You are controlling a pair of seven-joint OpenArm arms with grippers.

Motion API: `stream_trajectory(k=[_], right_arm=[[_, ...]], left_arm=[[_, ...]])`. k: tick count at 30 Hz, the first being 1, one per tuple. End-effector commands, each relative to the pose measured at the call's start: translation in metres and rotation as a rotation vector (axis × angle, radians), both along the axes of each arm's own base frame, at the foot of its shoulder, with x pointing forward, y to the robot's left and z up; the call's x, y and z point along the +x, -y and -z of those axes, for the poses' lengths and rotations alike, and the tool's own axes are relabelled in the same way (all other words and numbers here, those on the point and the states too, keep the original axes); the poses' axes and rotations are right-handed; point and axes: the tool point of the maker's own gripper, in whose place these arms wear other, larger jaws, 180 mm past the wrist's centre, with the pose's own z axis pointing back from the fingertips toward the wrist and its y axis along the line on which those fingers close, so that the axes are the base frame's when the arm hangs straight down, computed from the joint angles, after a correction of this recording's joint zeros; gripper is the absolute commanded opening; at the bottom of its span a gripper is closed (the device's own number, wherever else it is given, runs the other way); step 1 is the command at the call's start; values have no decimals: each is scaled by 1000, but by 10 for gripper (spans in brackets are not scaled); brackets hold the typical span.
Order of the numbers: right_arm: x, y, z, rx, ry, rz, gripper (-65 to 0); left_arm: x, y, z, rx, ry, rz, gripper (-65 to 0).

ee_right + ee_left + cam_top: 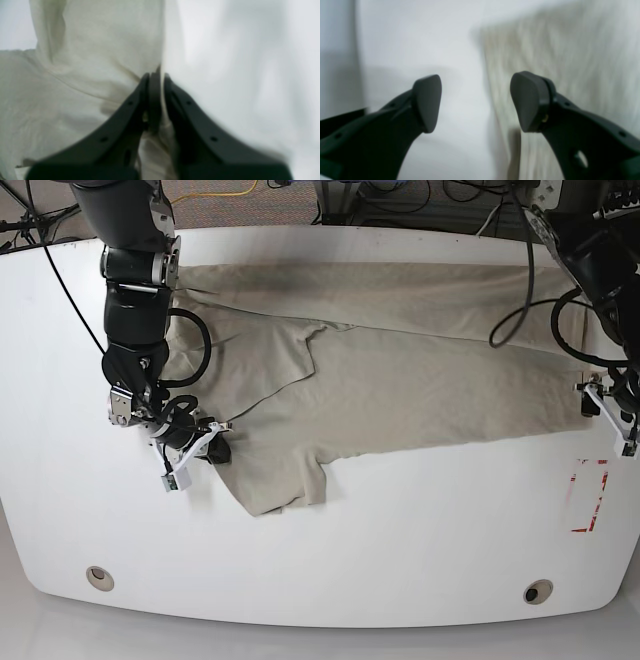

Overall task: Fold the T-shirt properly
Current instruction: 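Move the left gripper along the shirt side and pinch the fabric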

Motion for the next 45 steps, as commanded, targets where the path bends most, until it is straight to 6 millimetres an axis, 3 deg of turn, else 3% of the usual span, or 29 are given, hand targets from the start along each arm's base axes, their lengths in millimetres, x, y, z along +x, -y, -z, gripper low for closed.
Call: stream_trajectory(k=[1,4,15,30,34,41,45], right_arm=[[6,7,-7,-33,5,-7,-650],[5,7,-6,-33,3,-7,-650],[5,7,-5,-33,2,-7,-650],[5,10,-6,-34,2,-3,-650],[5,10,-6,-34,2,-3,-650],[5,11,-6,-35,4,-2,-650],[6,11,-8,-35,8,-2,-650]], left_arm=[[15,-9,-7,-34,47,-12,-147],[24,-6,4,-96,53,-21,-118],[45,6,28,-243,93,-37,-115],[41,17,54,-324,77,-53,-135],[40,18,55,-326,77,-53,-271],[41,20,55,-327,77,-49,-650],[44,31,58,-306,46,2,-650]])
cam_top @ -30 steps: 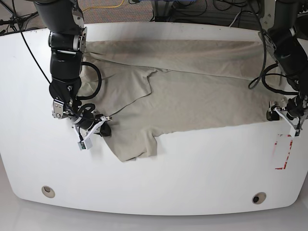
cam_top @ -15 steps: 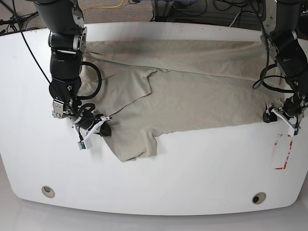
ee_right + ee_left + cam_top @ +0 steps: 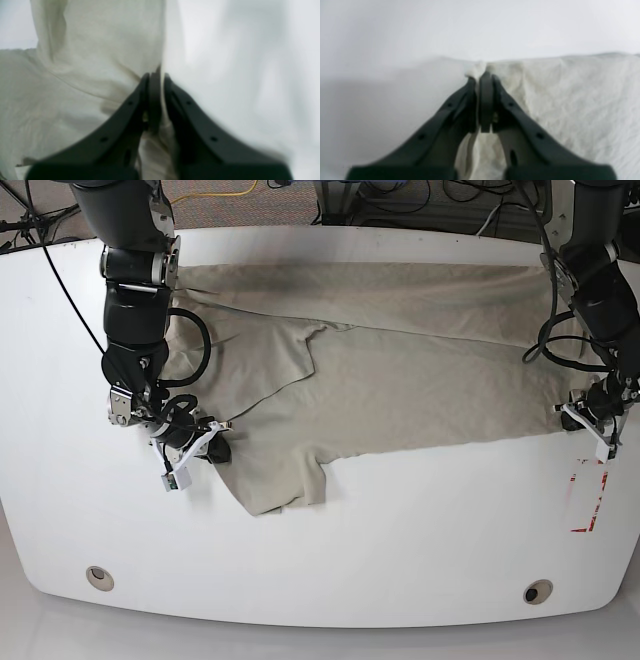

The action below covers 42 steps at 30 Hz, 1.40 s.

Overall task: Fold the T-shirt properly
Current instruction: 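Move the left gripper along the shirt side and pinch the fabric, then pinch the shirt side with the right gripper and pull both grippers apart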

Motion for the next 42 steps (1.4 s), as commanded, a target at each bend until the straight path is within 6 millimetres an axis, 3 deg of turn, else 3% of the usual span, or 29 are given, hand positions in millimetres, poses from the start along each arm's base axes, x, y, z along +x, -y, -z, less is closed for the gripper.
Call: stream_trajectory(k=[1,8,10,19,25,32,37,42], right_arm=[[9,9,-11,-37,15,-3,-650],[14,10,-34,-81,79,-28,-650],[14,19,-41,-116,87,-33,-650],[6,25,-66,-209,133,-69,-650],[-11,44,-79,-272,129,-41,-650],[-35,64,-91,-351,117,-10,-650],[-62,70,-94,-413,83,-9,-650],[-91,71,-93,-457,46,-6,-650]], left_arm=[[6,3,-6,30,-11,40,-650],[25,10,-34,99,45,85,-650],[29,14,-42,117,50,96,-650],[33,10,-77,218,64,111,-650],[32,14,-87,252,58,118,-650],[16,9,-91,315,12,118,-650],[6,8,-97,366,26,126,-650],[-16,5,-93,420,-22,134,-650]])
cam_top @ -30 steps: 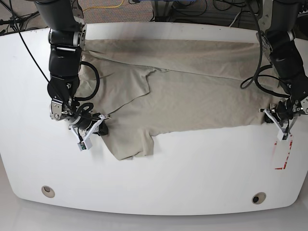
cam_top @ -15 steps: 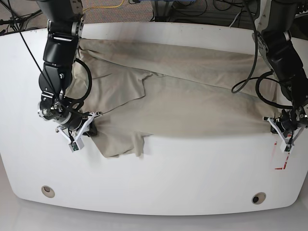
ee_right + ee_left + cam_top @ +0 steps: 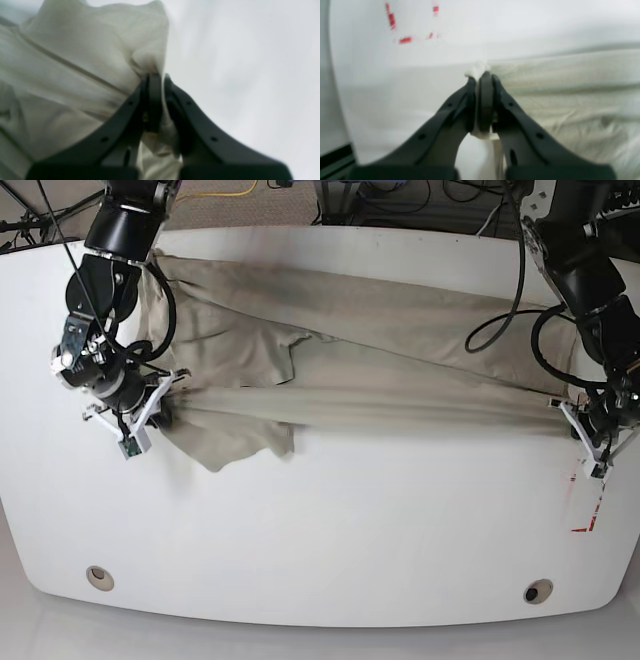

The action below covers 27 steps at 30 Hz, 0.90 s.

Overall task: Fold the T-shirt properly
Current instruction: 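Pinch the shirt side with the right gripper and pull both grippers apart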

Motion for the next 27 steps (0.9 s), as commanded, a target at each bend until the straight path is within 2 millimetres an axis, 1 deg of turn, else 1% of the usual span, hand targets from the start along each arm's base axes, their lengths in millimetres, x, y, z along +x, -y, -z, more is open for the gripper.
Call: stream_trajectory(k=[1,3,6,9,13,17,21,25,27], right_arm=[[-4,8,-15,-42,36,17,-650],[-13,8,-16,-52,35,24,-650],[-30,3,-16,-68,24,20,-650],[-47,-4,-11,-79,-7,12,-650],[-64,-9,-4,-84,-42,7,-650],[-82,-15,7,-73,-82,4,-650],[-96,-18,16,-68,-117,3,-650],[-106,-24,23,-49,-142,5,-650],[-112,-24,27,-50,-158,6,-648]], left_arm=[[-1,-12,-19,62,30,-9,-650],[-6,-12,-19,77,23,-8,-650],[-16,-12,-14,93,6,-2,-650],[-27,-13,-9,109,-10,2,-650],[-41,-12,-1,125,-38,10,-650],[-56,-12,7,140,-70,20,-650],[-72,-14,19,145,-114,18,-650],[-88,-15,31,147,-157,21,-650],[-97,-20,34,161,-180,20,-650]])
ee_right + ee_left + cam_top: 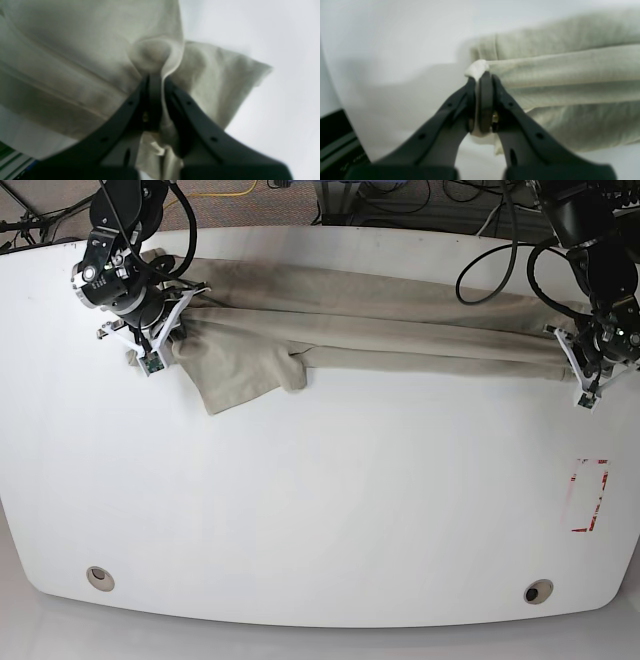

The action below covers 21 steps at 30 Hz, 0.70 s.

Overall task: Fold the T-shirt properly
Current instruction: 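Pinch the shirt side with the right gripper and pull both grippers apart, then lift the shirt edge with both grippers and fold it over lengthwise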

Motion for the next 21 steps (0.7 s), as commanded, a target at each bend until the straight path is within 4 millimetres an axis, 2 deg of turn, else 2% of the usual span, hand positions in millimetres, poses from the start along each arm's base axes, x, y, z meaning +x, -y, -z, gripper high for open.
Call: stream_trajectory(k=[1,5,9,11,13,15,17,19,21], right_arm=[[-1,3,-5,-15,18,-2,-648],[-9,3,0,-16,-5,-1,-620],[-14,3,3,-13,-17,6,-461],[-15,3,4,-11,-20,10,-358],[-15,4,2,-7,-15,17,-265],[-15,5,1,-3,-7,25,-182],[-11,5,-4,2,15,38,-143],[-7,5,-11,10,45,55,-143],[-3,4,-17,31,84,49,-154]], left_arm=[[-3,-20,-13,63,6,-6,-650],[-14,-24,-7,72,-28,-3,-650],[-20,-24,-3,73,-47,0,-629],[-20,-24,-3,73,-47,1,-562],[-20,-24,-3,73,-47,1,-461],[-19,-24,-5,76,-41,3,-315],[-19,-24,-6,79,-41,3,-189],[-18,-25,-9,89,-44,1,-117],[-17,-25,-16,107,-46,-2,-111]])
